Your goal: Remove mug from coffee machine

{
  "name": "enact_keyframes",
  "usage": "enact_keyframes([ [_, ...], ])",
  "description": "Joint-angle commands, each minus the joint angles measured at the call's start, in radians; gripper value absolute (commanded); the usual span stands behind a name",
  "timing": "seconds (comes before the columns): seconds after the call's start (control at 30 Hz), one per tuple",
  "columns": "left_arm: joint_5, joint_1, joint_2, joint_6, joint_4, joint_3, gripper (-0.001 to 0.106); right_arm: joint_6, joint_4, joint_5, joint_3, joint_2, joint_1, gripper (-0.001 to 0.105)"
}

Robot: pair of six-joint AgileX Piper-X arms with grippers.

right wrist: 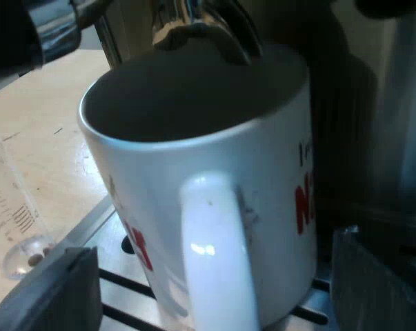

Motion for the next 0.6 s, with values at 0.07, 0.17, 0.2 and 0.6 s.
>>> enact_keyframes([
  [0.07,0.006,-0.004,-0.001,-0.002,-0.010,-0.002,0.079,-0.013,-0.005,-0.001,-0.055,0.037,-0.001,0.070],
  [0.17,0.006,-0.004,-0.001,-0.002,-0.010,-0.002,0.079,-0.013,0.019,-0.001,-0.063,0.043,-0.001,0.070],
  [0.2,0.006,-0.004,-0.001,-0.002,-0.010,-0.002,0.079,-0.013,0.033,-0.001,-0.062,0.043,-0.001,0.070],
  [0.6,0.006,-0.004,-0.001,-0.002,-0.010,-0.002,0.079,-0.013,0.074,-0.001,-0.062,0.043,-0.001,0.032],
])
